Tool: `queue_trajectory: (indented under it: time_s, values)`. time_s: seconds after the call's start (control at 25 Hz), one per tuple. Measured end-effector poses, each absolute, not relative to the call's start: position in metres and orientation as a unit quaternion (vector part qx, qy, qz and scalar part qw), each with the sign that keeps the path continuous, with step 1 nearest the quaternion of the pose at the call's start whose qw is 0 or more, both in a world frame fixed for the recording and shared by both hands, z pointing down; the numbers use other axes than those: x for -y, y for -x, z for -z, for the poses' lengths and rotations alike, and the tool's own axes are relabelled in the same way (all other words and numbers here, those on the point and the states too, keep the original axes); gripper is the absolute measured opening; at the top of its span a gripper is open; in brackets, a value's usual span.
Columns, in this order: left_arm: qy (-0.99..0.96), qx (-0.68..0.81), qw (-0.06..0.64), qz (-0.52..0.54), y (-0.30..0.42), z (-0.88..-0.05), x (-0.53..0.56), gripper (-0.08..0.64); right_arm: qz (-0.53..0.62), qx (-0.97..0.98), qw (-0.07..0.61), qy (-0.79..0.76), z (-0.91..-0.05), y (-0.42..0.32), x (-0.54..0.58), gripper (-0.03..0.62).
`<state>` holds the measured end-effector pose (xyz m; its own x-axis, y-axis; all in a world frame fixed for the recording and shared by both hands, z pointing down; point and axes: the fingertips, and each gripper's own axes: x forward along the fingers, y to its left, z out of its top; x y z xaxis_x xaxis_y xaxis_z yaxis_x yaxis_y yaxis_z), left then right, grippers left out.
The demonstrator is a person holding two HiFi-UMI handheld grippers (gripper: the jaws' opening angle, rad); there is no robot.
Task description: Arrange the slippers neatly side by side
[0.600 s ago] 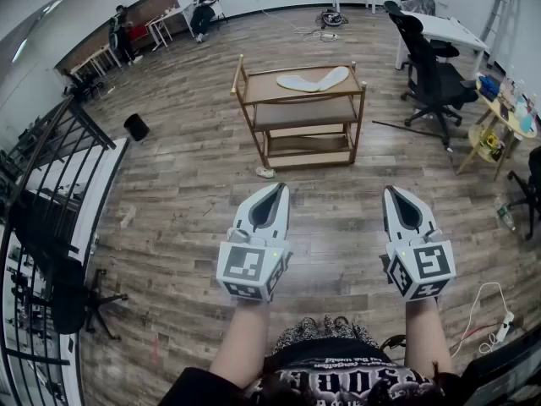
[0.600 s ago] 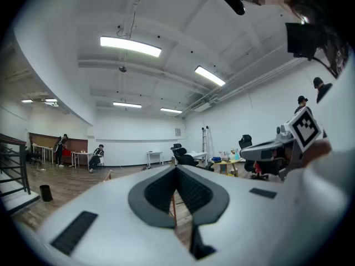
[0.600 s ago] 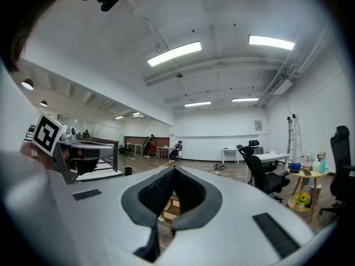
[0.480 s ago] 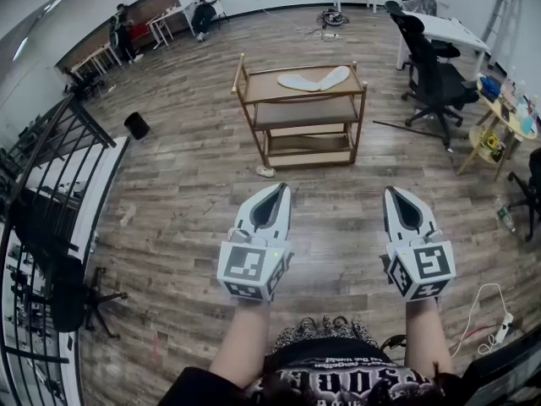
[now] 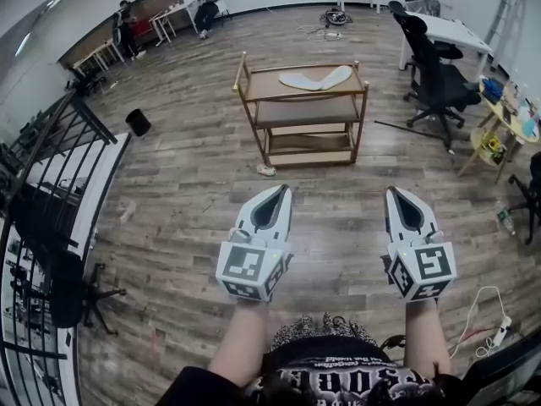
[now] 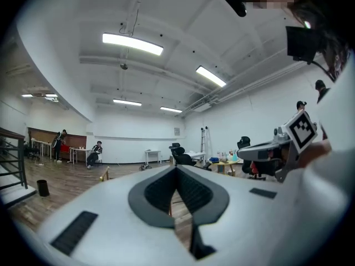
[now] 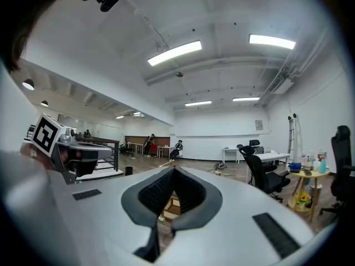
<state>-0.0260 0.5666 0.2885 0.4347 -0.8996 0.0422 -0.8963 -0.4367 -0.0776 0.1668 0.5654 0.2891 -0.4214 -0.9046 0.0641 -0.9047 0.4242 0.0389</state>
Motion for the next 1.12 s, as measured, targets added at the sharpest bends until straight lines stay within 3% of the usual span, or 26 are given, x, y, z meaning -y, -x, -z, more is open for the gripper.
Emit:
queue_trajectory:
  time_s: [0.84,1.12]
  values:
    - [0.851,-0.520,0.033,0.064,-0.007,-0.306,-0.568,0.002,-0.030,0.855,0.025,-0.517,-0.311,-0.217,-0.551,0.005]
    - [0.826,-0.560,0.010,0.063,0.036,-0.317,-0.536,0.002,-0.037,0.856,0.032,-0.515,-0.322,-0.202,-0.518,0.005]
